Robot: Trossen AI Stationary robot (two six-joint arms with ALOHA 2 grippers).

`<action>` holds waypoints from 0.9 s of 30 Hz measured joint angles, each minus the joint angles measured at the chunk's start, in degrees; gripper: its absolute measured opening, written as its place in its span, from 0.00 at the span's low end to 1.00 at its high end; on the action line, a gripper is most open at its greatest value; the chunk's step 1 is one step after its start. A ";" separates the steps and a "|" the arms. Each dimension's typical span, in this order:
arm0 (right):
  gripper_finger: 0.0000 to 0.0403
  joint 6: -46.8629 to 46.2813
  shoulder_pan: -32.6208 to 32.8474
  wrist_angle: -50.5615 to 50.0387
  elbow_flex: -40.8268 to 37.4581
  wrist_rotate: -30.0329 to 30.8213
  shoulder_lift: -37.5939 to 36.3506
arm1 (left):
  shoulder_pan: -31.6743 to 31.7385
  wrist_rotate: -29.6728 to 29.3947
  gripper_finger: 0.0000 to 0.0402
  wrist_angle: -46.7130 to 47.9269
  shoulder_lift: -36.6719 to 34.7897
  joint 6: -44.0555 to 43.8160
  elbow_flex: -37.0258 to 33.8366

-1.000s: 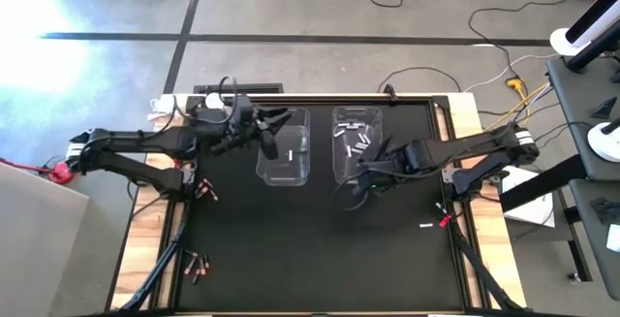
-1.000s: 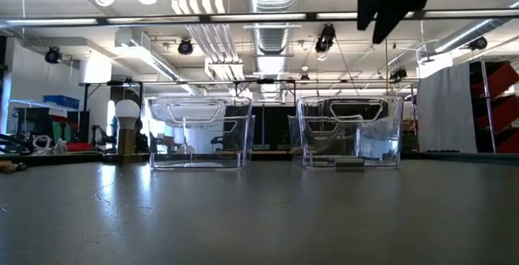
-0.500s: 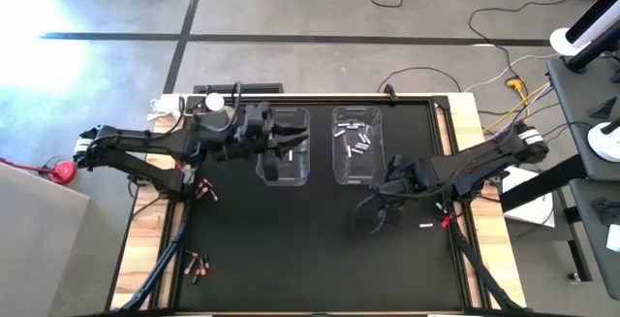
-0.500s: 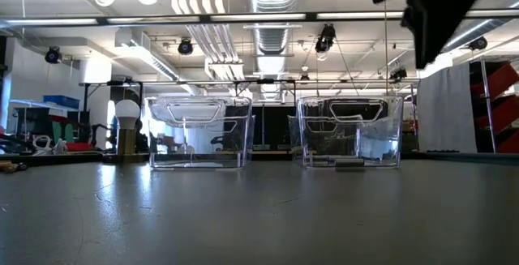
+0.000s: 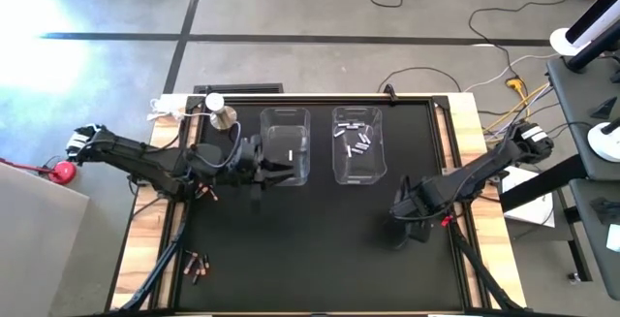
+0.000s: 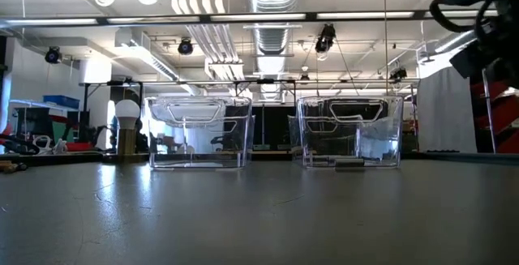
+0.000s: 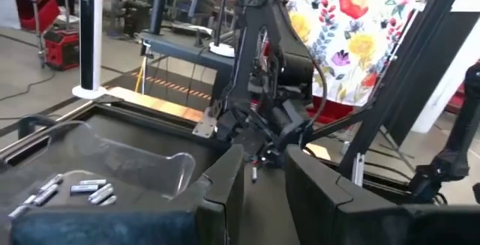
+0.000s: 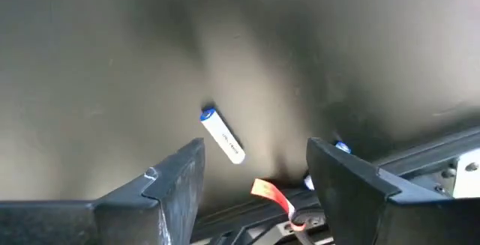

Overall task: Sort batteries
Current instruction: Put the white battery into the right transparent bin

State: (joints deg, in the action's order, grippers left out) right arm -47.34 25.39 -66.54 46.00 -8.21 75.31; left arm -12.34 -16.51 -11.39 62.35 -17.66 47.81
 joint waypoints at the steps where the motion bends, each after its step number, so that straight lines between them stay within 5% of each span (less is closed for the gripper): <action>1: 0.56 0.29 0.69 0.36 -0.09 -0.07 0.24 | 0.00 0.01 0.19 0.45 -0.30 0.16 -0.10; 14: 0.55 -4.44 12.44 5.88 -3.90 3.72 1.21 | 0.55 -1.62 0.19 26.05 -5.28 3.64 7.54; 27: 0.42 -5.61 12.85 19.44 -12.21 3.36 1.05 | 0.55 -7.13 0.19 30.09 -4.47 3.46 7.63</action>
State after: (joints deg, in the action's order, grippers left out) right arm -52.95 38.24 -47.10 33.80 -4.85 76.36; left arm -11.79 -23.64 18.70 57.87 -14.20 55.44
